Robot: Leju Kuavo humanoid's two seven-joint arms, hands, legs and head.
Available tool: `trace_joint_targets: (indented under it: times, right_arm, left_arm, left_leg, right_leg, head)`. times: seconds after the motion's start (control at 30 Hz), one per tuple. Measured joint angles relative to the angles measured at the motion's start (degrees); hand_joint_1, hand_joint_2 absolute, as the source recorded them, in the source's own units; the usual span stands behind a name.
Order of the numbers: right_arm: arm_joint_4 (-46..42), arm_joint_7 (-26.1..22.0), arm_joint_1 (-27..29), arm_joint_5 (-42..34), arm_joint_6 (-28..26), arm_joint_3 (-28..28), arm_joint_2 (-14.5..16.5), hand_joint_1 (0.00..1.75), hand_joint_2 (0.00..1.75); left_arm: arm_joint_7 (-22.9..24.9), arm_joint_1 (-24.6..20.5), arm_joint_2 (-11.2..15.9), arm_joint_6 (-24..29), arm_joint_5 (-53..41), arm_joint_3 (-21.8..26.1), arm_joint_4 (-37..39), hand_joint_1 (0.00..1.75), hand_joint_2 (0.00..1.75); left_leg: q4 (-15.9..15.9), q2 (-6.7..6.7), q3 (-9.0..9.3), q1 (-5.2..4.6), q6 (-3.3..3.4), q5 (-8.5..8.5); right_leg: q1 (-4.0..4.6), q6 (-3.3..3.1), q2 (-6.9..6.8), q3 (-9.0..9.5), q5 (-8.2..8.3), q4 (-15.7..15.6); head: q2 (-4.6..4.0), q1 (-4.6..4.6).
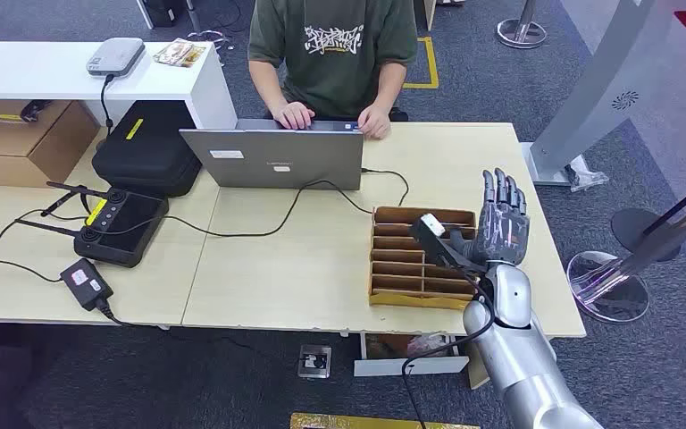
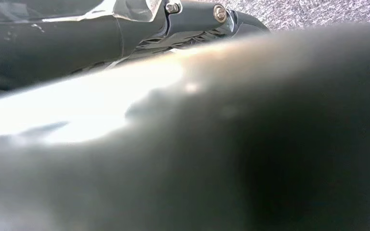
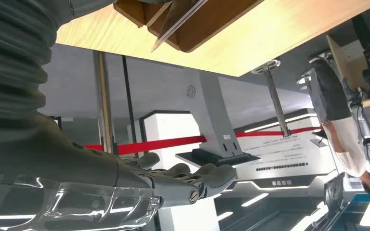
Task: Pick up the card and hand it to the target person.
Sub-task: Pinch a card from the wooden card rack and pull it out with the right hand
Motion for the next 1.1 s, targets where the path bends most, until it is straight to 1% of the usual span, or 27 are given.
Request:
trace_joint_targets:
  times: [0.5, 0.6, 0.67, 0.73, 1.0, 1.03, 1.07, 1.1]
  right_arm:
    - [-0.8, -0.2, 0.0, -0.5, -0.3, -0.1, -0.4, 0.0, 1.75]
    - [-0.8, -0.4, 0.0, -0.9, -0.7, -0.5, -0.7, 0.03, 1.75]
    - [-0.8, -0.6, 0.0, -1.0, -1.0, -0.8, -0.9, 0.1, 1.75]
    - [-0.8, -0.6, 0.1, -1.0, -1.0, -0.9, -1.0, 0.21, 1.75]
    - [-0.6, -1.2, 0.1, -1.6, -1.1, -0.9, -1.1, 0.77, 1.75]
    - [-0.6, -1.3, 0.0, -1.7, -1.1, -0.9, -1.1, 0.78, 1.75]
    - [-0.5, -1.4, 0.0, -1.9, -1.1, -0.9, -1.1, 0.75, 1.75]
    - [-0.4, -1.5, 0.0, -2.0, -1.1, -0.9, -1.1, 0.68, 1.75]
  left_arm:
    - [-0.1, 0.0, 0.0, -0.6, -0.1, 0.0, 0.0, 0.0, 0.0]
    - [-0.1, 0.0, 0.1, -0.7, -0.1, 0.0, 0.0, 0.0, 0.0]
    - [-0.1, 0.0, 0.1, -0.7, -0.1, 0.0, 0.0, 0.0, 0.0]
    - [-0.1, 0.0, 0.1, -0.7, -0.1, 0.0, 0.0, 0.0, 0.0]
    - [-0.3, 0.0, 0.2, -0.7, -0.1, 0.0, 0.0, 0.0, 0.0]
    - [-0.4, 0.0, 0.2, -0.7, -0.1, 0.0, 0.0, 0.0, 0.0]
    - [-0.4, 0.0, 0.2, -0.7, -0.1, 0.0, 0.0, 0.0, 0.0]
    - [-0.4, 0.0, 0.2, -0.7, -0.1, 0.0, 0.0, 0.0, 0.0]
  left_leg:
    - [0.0, 0.0, 0.0, 0.0, 0.0, 0.0]
    - [0.0, 0.0, 0.0, 0.0, 0.0, 0.0]
    - [0.0, 0.0, 0.0, 0.0, 0.0, 0.0]
    - [0.0, 0.0, 0.0, 0.0, 0.0, 0.0]
    - [0.0, 0.0, 0.0, 0.0, 0.0, 0.0]
    - [0.0, 0.0, 0.0, 0.0, 0.0, 0.0]
    - [0.0, 0.0, 0.0, 0.0, 0.0, 0.0]
    - [0.0, 0.0, 0.0, 0.0, 0.0, 0.0]
  right_leg:
    - [0.0, 0.0, 0.0, 0.0, 0.0, 0.0]
    - [0.0, 0.0, 0.0, 0.0, 0.0, 0.0]
    - [0.0, 0.0, 0.0, 0.0, 0.0, 0.0]
    - [0.0, 0.0, 0.01, 0.0, 0.0, 0.0]
    - [0.0, 0.0, 0.01, 0.0, 0.0, 0.0]
    - [0.0, 0.0, 0.01, 0.0, 0.0, 0.0]
    - [0.0, 0.0, 0.01, 0.0, 0.0, 0.0]
    - [0.0, 0.0, 0.01, 0.0, 0.0, 0.0]
  head:
    - [0.0, 0.01]
    - [0.0, 0.01]
    - [0.0, 0.02]
    - [0.0, 0.01]
    - [0.0, 0.0]
    - [0.0, 0.01]
    - [0.0, 0.01]
    - [0.0, 0.01]
